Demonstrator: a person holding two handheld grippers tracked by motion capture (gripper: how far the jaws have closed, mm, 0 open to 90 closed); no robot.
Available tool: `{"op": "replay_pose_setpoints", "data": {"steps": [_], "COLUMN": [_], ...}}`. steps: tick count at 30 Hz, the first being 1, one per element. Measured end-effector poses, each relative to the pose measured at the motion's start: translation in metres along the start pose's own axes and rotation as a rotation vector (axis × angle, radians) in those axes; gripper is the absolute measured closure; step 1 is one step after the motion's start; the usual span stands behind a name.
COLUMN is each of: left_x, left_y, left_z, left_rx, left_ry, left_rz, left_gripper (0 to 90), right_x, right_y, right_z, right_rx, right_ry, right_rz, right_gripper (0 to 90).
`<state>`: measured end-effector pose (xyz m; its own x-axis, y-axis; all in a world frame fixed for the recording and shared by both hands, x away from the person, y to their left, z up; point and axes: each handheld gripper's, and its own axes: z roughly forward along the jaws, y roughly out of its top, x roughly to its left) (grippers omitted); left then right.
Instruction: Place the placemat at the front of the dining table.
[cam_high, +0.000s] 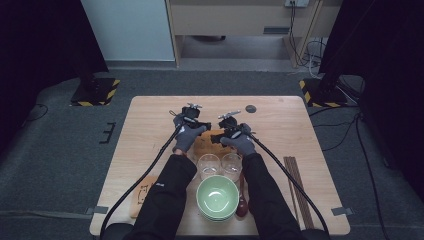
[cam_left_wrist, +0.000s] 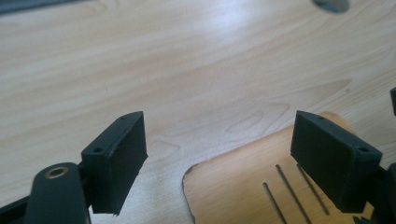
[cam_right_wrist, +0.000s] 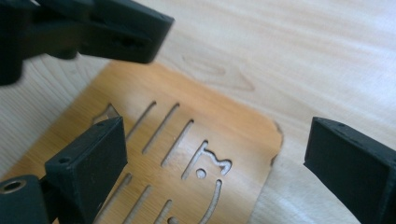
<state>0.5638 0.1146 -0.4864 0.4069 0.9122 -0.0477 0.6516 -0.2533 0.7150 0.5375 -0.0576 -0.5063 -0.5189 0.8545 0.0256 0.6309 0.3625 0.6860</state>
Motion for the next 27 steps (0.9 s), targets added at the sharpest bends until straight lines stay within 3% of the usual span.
{"op": "replay_pose_setpoints", "data": {"steps": [9,13,22,27], "left_x": [0.003,0.017,0.043,0.046], "left_y": [0.01,0.003,-0.021,-0.036], "left_z": [-0.026,-0.035,-0.032,-0.023], "left_rx": [-0.092,-0.116,-0.124,-0.098], "left_ry": [-0.025,-0.023,-0.028,-0.012], "left_rz": [0.048,0.064,0.058,0.082], "left_gripper": [14.9,14.2,13.3,12.5], "right_x": [-0.01,-0.016,-0.025,-0.027], "right_y": [0.01,0.009,-0.008,-0.016], "right_z": [-0.024,-0.028,-0.018,-0.014], "right_rx": [-0.116,-0.158,-0.159,-0.145], "right_ry": [-0.025,-0.043,-0.063,-0.074], "right_rz": [-0.014,-0.015,-0.046,-0.065], "right_gripper": [5.6,5.8,5.5,5.4]}}
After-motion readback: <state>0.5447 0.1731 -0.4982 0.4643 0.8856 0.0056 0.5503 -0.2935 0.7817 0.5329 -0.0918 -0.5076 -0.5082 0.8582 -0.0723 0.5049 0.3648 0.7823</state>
